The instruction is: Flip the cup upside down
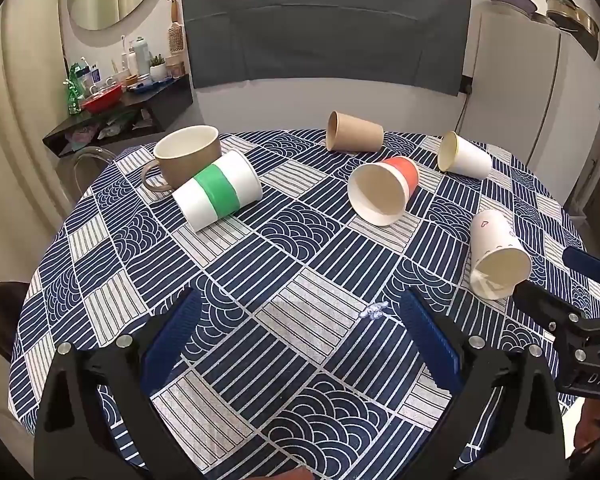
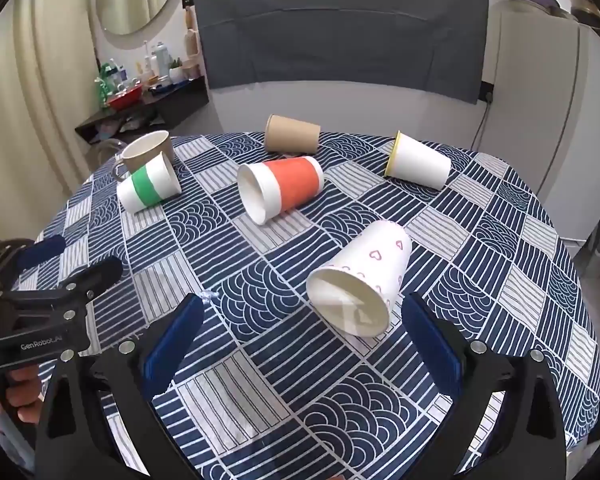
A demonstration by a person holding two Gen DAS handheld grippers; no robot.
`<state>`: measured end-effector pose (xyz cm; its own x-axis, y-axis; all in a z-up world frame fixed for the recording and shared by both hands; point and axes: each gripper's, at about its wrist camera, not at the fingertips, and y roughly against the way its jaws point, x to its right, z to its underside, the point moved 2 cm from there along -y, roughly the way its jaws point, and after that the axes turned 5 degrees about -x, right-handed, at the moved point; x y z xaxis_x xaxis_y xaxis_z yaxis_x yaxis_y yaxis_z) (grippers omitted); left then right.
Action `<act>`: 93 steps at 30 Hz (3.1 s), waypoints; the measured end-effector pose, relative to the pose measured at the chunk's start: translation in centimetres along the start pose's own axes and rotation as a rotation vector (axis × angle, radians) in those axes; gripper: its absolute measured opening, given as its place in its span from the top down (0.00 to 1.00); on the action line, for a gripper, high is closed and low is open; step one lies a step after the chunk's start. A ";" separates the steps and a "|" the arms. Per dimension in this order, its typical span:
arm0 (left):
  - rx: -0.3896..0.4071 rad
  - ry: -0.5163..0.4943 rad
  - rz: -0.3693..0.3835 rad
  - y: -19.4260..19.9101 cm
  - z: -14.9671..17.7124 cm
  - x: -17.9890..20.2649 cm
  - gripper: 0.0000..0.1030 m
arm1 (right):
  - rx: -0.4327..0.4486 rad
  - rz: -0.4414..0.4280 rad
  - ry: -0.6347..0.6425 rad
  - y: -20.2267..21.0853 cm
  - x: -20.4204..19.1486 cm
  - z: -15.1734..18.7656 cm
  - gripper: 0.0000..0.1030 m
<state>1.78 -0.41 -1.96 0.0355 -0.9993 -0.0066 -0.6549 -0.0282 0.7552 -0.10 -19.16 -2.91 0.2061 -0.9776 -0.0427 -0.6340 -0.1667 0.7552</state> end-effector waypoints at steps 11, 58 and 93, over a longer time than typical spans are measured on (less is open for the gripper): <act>0.004 -0.001 0.001 0.0 -0.1 0.0 0.06 | 0.002 0.004 -0.003 0.0 0.1 0.4 0.08; -0.025 -0.010 -0.004 -0.9 -0.4 0.6 0.06 | 0.003 0.028 0.002 -0.4 0.8 0.3 0.08; -0.205 0.051 0.135 -12.9 -9.2 7.3 0.06 | 0.072 0.020 -0.101 1.1 10.0 1.3 0.08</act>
<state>17.44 -7.17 -5.78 -0.0005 -0.9911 0.1331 -0.4897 0.1163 0.8641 0.29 -29.33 -3.42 0.1188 -0.9882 -0.0965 -0.6901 -0.1521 0.7075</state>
